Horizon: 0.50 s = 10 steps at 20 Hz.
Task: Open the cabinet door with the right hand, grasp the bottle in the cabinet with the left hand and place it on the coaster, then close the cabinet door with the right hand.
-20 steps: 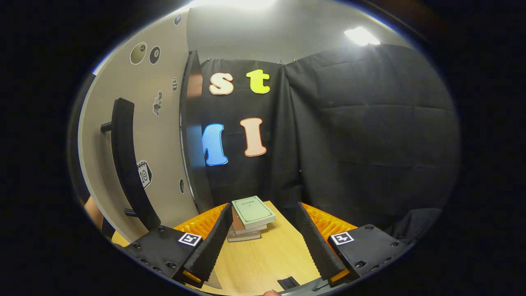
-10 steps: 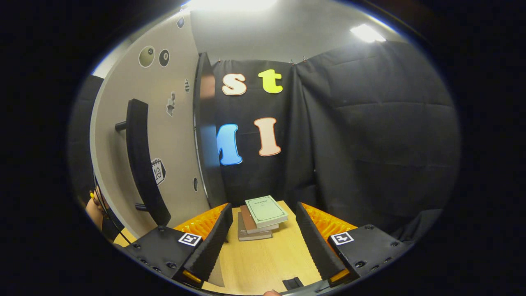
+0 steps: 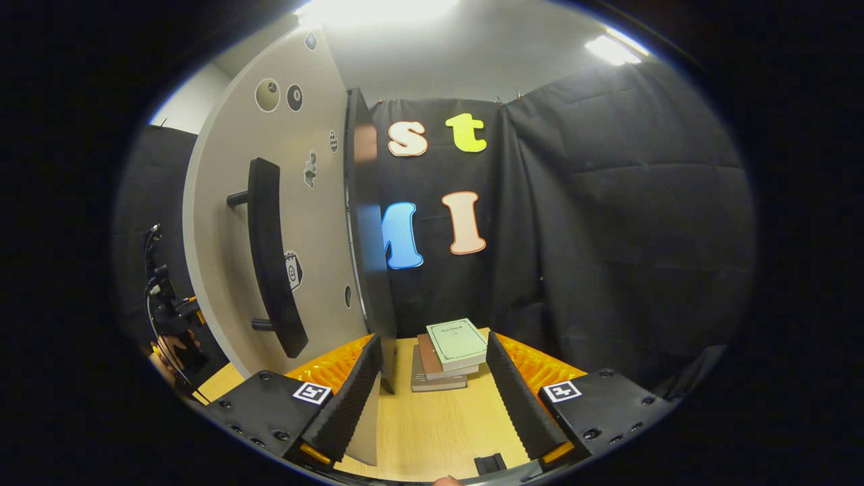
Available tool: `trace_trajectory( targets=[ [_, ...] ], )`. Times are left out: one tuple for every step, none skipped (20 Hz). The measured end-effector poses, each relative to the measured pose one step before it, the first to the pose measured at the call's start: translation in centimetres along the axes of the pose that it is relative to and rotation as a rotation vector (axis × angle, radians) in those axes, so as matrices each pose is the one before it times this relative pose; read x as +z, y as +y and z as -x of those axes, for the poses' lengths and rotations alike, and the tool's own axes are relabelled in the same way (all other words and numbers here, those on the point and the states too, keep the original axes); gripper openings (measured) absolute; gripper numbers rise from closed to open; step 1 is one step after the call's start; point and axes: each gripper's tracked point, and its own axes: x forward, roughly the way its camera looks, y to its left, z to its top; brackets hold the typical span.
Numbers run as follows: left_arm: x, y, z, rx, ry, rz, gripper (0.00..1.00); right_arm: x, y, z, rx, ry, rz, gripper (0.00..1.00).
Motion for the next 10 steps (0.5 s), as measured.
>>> trace_trajectory(
  targets=[
    [-0.547, 0.510, 1.007, 0.00785, 0.00304, 0.00104, 0.64, -0.177, 0.180, 0.140, 0.00775, 0.00334, -0.00751, 0.98],
    [-0.650, 0.489, 0.758, 0.00617, 0.00450, 0.00140, 0.64, -0.232, 0.170, 0.099, 0.00646, 0.00297, -0.00416, 0.98],
    [-0.667, 0.508, 1.015, 0.00863, 0.00268, 0.00316, 0.64, -0.192, 0.055, 0.095, 0.00352, 0.00290, 0.00011, 0.98],
    [-0.829, 0.494, 0.910, 0.00797, 0.00335, 0.00620, 0.64, -0.283, 0.075, -0.003, 0.00067, 0.00473, 0.00368, 0.98],
    [-0.776, 0.525, 0.891, 0.00750, 0.00255, 0.00581, 0.64, -0.132, 0.042, 0.040, 0.00036, 0.00218, 0.00467, 0.98],
    [-0.973, 0.467, 1.045, 0.00859, 0.00190, 0.00312, 0.64, -0.044, 0.055, 0.059, -0.00152, -0.00245, 0.00316, 0.98],
    [-0.981, 0.480, 0.902, 0.00837, 0.00082, -0.00015, 0.64, -0.006, 0.158, 0.123, 0.00265, -0.00745, 0.00406, 0.98],
    [-0.953, 0.509, 0.988, 0.00594, 0.00127, -0.00284, 0.64, 0.149, 0.100, 0.122, 0.00157, -0.01242, 0.00316, 0.98],
    [-1.303, 0.394, 0.815, 0.00552, 0.00567, -0.00562, 0.64, -0.004, 0.056, -0.052, -0.00184, -0.01103, 0.00087, 0.98],
    [-1.404, 0.449, 0.876, 0.00574, 0.01029, -0.00754, 0.64, 0.162, -0.014, 0.100, -0.00085, -0.01251, -0.00266, 0.98]
  ],
)
